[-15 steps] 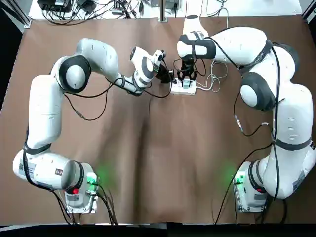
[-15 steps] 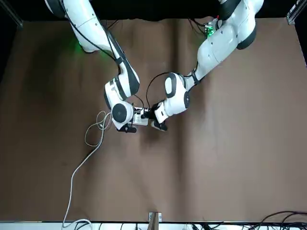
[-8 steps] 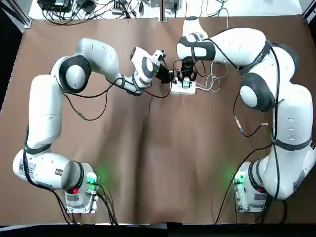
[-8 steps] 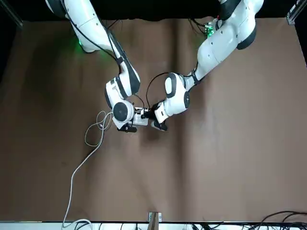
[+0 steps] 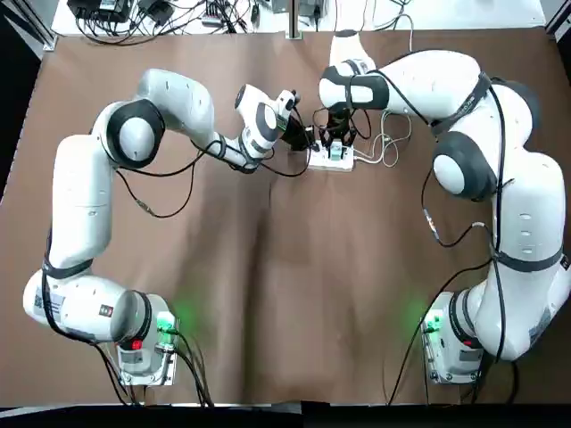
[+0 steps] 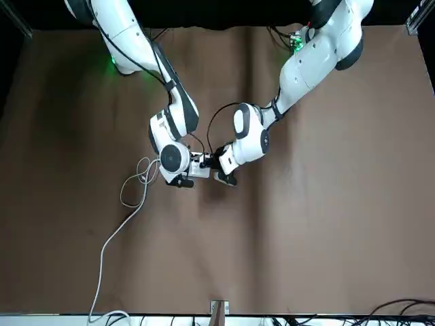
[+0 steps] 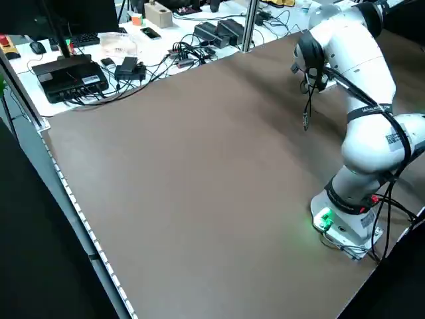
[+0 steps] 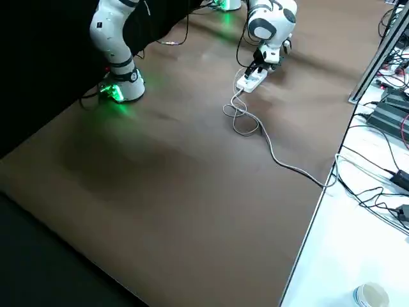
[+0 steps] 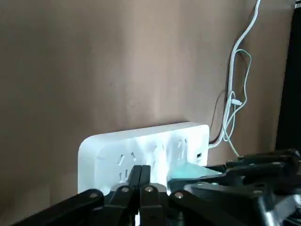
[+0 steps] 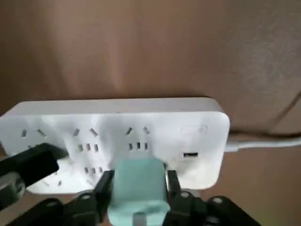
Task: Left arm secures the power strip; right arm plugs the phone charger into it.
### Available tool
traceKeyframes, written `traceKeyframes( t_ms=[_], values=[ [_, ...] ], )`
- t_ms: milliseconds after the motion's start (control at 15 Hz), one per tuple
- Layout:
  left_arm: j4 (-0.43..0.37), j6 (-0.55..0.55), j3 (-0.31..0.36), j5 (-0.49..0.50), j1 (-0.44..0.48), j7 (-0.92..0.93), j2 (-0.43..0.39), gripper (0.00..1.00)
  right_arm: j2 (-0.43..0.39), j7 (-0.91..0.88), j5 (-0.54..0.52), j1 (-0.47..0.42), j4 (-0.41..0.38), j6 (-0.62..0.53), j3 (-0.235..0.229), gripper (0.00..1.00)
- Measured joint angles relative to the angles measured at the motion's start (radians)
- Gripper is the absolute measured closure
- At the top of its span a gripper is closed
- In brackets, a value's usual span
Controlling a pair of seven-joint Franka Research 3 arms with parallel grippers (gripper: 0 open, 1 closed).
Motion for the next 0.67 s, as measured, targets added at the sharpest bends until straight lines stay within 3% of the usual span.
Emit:
traceKeyframes(
  t_ms=[267,667],
  values=[
    [0.0,0.0,0.0,0.0,0.0,0.0,0.0,0.96,0.011,0.0,0.001,-0.004,0.035,-0.064,-0.005,0.02],
    [0.0,0.0,0.0,0.0,0.0,0.0,0.0,0.96,0.01,-0.001,0.0,-0.105,0.227,-0.35,-0.015,0.0]
  ],
)
